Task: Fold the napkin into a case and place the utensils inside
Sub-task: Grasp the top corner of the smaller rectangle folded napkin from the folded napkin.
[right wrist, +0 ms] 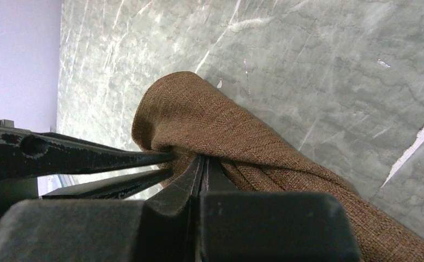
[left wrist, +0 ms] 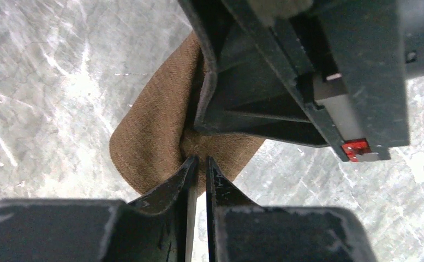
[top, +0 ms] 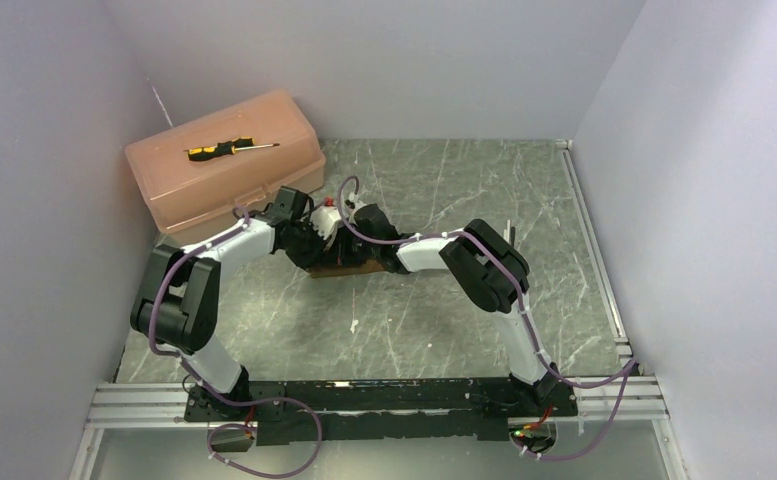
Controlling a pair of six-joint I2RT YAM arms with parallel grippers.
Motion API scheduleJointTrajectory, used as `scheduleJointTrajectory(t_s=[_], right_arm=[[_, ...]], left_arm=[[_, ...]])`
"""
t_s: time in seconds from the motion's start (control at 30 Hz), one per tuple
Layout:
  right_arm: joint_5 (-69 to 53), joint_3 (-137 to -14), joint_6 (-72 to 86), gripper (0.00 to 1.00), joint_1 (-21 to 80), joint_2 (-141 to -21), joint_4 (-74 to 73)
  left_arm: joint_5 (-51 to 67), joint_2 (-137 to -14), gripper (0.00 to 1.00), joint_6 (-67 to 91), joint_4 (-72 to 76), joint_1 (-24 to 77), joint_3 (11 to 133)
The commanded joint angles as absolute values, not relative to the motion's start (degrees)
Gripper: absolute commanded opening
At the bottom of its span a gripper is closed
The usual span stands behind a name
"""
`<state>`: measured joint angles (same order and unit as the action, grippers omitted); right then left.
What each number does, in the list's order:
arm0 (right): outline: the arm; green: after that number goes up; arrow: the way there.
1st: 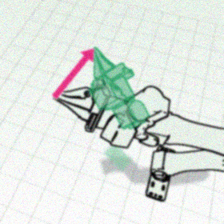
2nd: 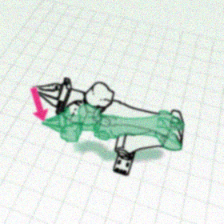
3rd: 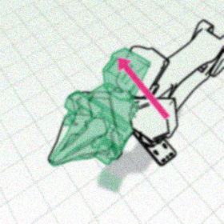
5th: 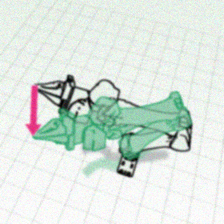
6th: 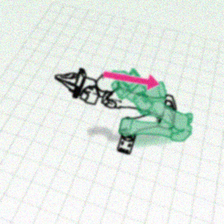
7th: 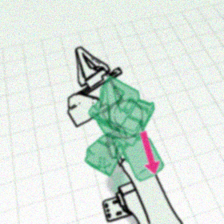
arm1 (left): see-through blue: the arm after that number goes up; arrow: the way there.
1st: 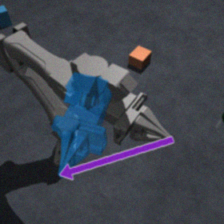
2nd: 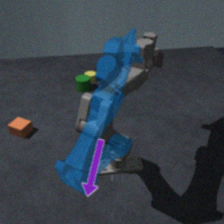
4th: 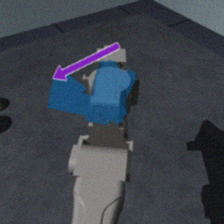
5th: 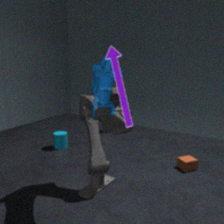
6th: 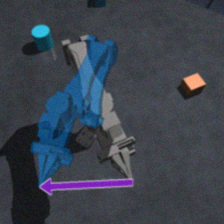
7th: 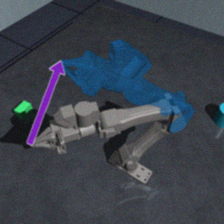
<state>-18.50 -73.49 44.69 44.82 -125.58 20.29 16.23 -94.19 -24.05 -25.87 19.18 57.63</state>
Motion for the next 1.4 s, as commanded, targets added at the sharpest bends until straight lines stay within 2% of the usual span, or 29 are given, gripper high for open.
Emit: scheduleJointTrajectory(t_s=[0.0,0.13,0.3,0.37,0.53,1.03,1.37], right_arm=[[-11.80,-72.05,42.25,0.00,43.75,-128.10,12.18],[-12.54,-71.98,41.93,0.00,43.78,-128.26,12.53],[-13.12,-72.45,41.89,0.00,43.83,-128.89,12.23],[-13.27,-72.42,42.07,0.00,43.84,-128.99,12.39],[-12.91,-74.13,42.05,0.00,43.78,-129.87,10.38],[-8.84,-74.98,42.58,0.00,43.78,-129.64,6.50],[-8.73,-75.56,42.28,0.00,43.90,-129.68,5.96]], left_arm=[[12.42,-92.53,0.17,-22.92,-20.53,19.14,57.70],[11.61,-94.30,0.17,-21.85,-18.37,19.08,59.41],[17.32,-96.02,0.17,-21.26,-18.10,18.81,59.45],[19.29,-96.17,0.15,-21.14,-17.98,18.81,58.97],[19.00,-95.90,0.03,-21.84,-18.48,18.81,58.72],[10.23,-92.53,0.03,-18.67,-21.19,18.68,59.39],[12.78,-93.55,0.03,-17.04,-19.52,18.73,60.23]])
